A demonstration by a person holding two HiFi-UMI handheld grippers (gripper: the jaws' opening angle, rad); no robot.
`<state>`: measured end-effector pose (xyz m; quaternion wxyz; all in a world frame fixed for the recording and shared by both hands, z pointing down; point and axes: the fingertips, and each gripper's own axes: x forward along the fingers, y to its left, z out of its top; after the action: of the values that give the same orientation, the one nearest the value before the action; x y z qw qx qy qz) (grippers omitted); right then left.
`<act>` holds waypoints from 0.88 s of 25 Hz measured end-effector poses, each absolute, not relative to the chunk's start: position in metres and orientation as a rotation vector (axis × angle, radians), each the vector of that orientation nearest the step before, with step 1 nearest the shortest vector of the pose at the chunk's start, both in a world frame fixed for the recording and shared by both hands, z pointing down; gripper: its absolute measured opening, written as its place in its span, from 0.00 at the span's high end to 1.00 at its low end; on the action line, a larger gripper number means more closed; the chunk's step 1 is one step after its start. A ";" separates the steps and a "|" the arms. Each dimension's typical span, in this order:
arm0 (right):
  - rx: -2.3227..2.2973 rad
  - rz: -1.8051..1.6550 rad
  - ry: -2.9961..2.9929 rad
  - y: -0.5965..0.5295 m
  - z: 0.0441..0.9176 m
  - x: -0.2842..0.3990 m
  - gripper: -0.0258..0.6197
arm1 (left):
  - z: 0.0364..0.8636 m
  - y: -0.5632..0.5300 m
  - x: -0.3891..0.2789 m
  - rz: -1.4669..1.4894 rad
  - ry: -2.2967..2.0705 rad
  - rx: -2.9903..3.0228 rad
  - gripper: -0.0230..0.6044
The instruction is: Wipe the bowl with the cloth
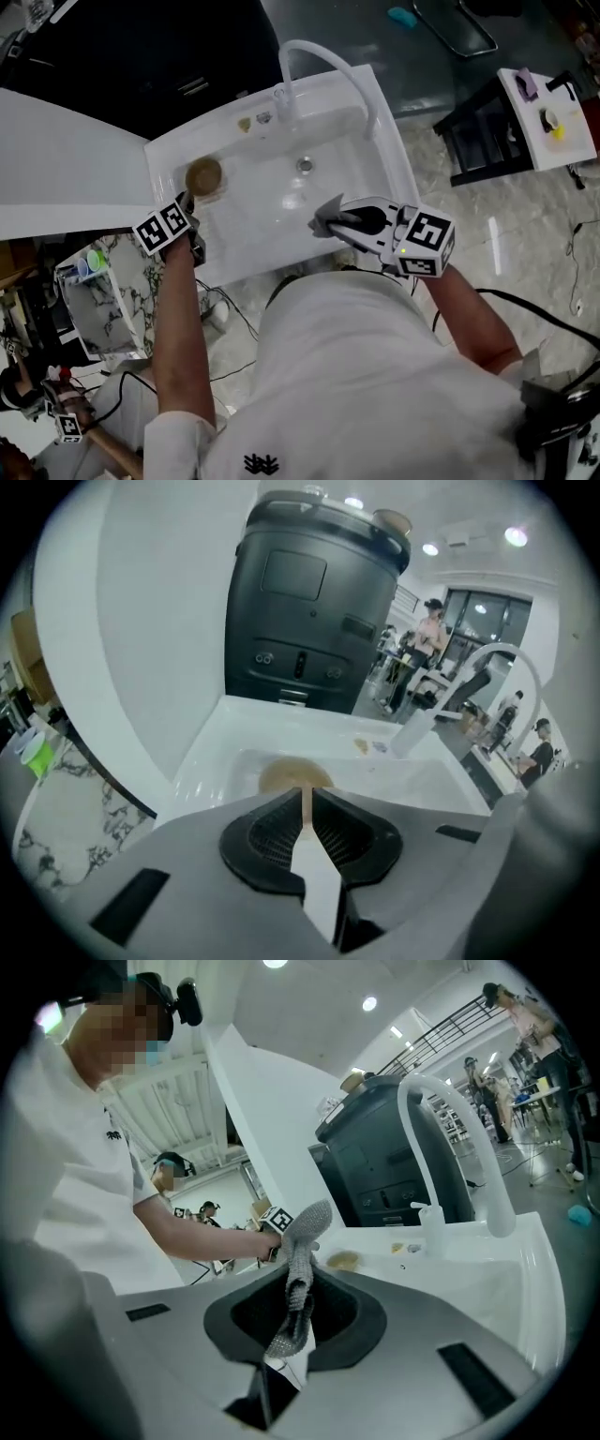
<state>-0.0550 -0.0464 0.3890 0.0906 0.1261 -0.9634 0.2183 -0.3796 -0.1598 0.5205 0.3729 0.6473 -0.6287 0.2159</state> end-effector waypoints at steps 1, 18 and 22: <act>0.347 0.634 -2.862 -0.047 0.390 -0.054 0.89 | 0.514 -0.152 -0.369 0.517 -1.615 1.678 0.91; 0.051 0.517 -2.857 -0.006 0.406 -0.085 0.89 | 0.431 0.017 -0.159 0.279 -1.219 2.121 0.95; 0.115 0.494 -2.865 0.014 0.397 -0.100 0.89 | 0.411 0.054 -0.153 0.279 -1.150 2.209 0.95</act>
<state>-0.1004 0.0145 0.3971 0.1157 0.0391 -0.9781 0.1686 -0.1532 0.0537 0.4113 0.3127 0.8373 -0.4359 0.1057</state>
